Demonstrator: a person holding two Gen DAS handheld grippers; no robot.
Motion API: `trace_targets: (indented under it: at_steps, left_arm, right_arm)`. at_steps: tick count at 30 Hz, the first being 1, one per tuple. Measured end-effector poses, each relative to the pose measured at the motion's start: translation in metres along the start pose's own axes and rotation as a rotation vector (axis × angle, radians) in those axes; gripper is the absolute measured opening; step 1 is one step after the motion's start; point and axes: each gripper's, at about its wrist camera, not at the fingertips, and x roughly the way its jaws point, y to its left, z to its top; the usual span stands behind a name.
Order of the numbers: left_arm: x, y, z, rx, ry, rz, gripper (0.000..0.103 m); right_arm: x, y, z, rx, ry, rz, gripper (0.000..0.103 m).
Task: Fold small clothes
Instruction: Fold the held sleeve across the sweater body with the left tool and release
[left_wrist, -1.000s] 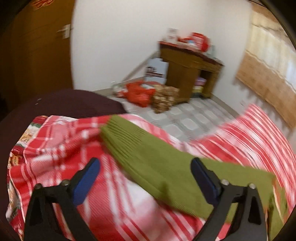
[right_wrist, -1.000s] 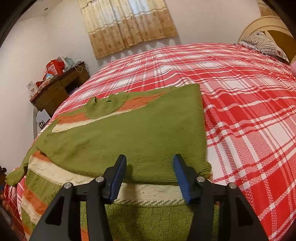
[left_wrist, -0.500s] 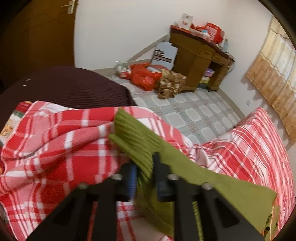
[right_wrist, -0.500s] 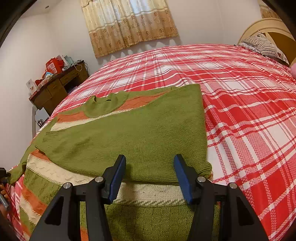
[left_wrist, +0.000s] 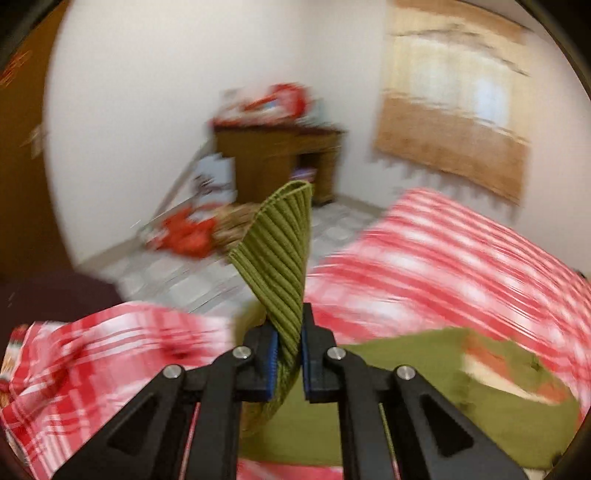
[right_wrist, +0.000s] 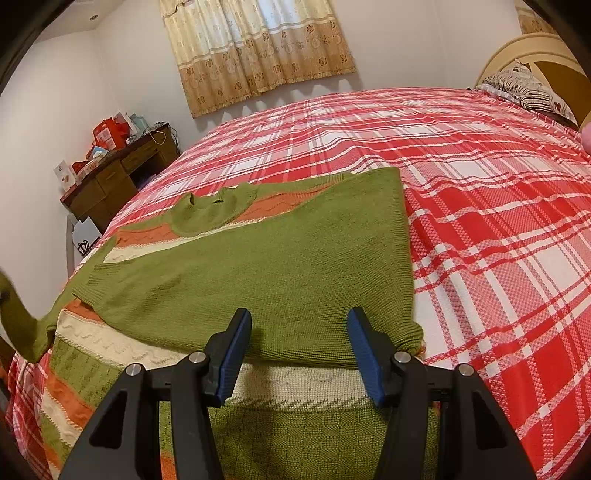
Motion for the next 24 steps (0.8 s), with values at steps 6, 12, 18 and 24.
trace_targets:
  at_steps: [6,12,18,24]
  left_arm:
    - [-0.030,-0.118,-0.042,0.214,0.018,-0.202,0.010]
    - [-0.032,-0.183,-0.096,0.365,0.097,-0.272,0.010]
    - [-0.012,-0.186,-0.113,0.389,0.230,-0.253,0.017]
    - [-0.029,-0.168,-0.107,0.395,0.199,-0.254,0.076]
  right_arm:
    - [-0.001,-0.003,-0.001,0.012,-0.006,0.016,0.056]
    - [-0.001,-0.006,-0.001,0.026,-0.012,0.035,0.056]
    - [-0.001,-0.008,0.000,0.033,-0.015,0.042,0.056]
    - [-0.001,-0.008,0.000,0.031,-0.013,0.038,0.056]
